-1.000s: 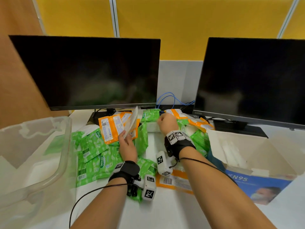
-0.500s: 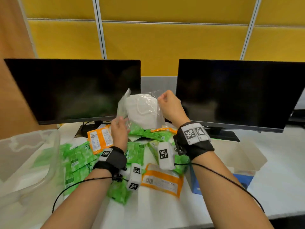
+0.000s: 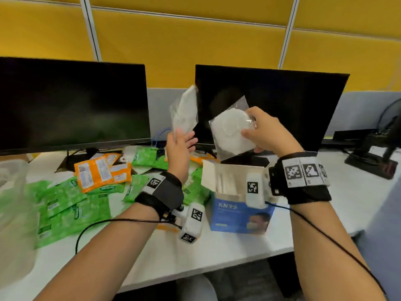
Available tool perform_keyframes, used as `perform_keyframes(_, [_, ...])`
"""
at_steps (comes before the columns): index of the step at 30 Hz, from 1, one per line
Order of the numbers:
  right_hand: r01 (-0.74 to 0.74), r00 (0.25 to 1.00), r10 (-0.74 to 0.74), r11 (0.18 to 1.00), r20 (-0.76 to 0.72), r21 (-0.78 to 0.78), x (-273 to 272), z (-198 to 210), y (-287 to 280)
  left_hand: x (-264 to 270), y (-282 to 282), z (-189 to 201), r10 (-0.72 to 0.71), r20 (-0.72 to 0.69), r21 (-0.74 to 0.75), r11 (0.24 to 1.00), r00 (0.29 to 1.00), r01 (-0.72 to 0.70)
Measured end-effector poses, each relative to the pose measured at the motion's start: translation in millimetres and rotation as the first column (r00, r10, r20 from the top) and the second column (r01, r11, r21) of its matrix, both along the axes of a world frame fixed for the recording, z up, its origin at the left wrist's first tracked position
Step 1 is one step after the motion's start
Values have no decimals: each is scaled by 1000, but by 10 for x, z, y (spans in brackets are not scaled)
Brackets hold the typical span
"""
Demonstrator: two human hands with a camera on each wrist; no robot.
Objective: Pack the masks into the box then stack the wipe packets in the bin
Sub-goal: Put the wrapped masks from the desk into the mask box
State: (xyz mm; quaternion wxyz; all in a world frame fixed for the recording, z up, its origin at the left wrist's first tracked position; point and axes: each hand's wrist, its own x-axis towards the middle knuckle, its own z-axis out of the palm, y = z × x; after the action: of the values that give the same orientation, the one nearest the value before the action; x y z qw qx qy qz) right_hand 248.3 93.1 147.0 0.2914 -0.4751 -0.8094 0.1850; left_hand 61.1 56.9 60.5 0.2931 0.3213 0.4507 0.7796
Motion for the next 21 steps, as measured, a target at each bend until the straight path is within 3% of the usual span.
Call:
perform_keyframes(6, [194, 947, -208, 978, 246, 80, 472, -36, 4, 421, 49, -27, -294, -52, -85, 953, 954, 289])
perform_keyframes(9, [182, 880, -174, 983, 442, 25, 509, -78, -54, 497, 81, -112, -339, -144, -179, 933, 930, 312])
perform_keyframes(13, [124, 754, -90, 992, 651, -6, 321, -394, -30, 506, 94, -248, -290, -185, -242, 939, 939, 243])
perform_keyframes(18, [116, 779, 70, 960, 623, -253, 58, -853, 44, 499, 36, -411, -291, -245, -241, 942, 925, 233])
perform_keyframes(21, [37, 819, 142, 954, 556, -299, -60, -938, 32, 490, -4, -451, -300, -260, -287, 931, 918, 223])
